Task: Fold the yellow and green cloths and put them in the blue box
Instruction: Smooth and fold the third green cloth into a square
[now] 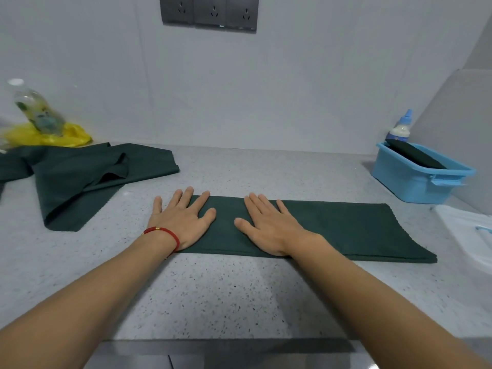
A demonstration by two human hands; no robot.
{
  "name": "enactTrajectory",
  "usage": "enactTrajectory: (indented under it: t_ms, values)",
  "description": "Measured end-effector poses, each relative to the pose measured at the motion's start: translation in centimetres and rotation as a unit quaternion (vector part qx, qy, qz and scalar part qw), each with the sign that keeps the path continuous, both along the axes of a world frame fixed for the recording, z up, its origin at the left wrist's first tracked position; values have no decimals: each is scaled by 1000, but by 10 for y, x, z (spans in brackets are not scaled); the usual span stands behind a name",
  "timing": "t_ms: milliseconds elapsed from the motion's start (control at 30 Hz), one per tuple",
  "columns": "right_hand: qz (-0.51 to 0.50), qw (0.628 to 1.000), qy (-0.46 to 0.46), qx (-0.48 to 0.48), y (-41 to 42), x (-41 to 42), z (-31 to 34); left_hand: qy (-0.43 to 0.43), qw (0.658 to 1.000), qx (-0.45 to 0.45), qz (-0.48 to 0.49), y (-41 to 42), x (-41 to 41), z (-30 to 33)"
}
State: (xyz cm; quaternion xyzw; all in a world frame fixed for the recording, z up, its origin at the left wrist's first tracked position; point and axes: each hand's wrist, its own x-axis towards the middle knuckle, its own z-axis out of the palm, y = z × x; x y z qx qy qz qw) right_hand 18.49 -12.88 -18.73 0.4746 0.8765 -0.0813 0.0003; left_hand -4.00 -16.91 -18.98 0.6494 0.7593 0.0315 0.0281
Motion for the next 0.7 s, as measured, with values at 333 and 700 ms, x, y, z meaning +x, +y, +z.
enactTrajectory:
  t_ms: [333, 700]
  values:
    - [79, 983, -26, -164, 12, 30, 39, -18, 1000, -10, 3, -1, 1, 0]
    - [97, 974, -93, -180, 2, 32, 46, -83, 996, 30, -5, 2, -27, 38]
